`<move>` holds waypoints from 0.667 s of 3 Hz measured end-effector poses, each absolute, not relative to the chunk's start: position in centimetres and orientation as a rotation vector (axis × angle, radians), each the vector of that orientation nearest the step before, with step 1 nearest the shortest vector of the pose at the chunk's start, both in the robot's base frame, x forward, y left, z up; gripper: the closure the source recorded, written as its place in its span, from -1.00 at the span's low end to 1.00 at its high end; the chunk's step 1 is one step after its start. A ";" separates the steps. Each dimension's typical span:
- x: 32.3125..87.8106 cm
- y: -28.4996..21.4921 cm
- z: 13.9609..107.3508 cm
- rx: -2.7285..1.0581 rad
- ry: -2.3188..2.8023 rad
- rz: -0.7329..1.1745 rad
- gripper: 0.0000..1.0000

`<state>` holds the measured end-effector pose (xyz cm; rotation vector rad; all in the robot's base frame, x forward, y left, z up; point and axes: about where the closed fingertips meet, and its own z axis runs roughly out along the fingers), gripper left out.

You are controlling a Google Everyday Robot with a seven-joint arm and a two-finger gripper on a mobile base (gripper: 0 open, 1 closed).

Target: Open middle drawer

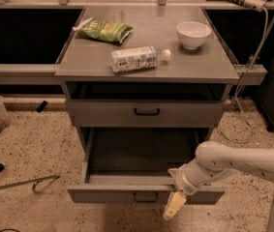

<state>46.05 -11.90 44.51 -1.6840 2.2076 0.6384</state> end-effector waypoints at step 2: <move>49.9 -10.2 43.5 -1.748 2.140 0.624 -1.00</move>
Offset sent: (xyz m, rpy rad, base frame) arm 0.0583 0.0291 -0.0171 0.0075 -0.0456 0.0961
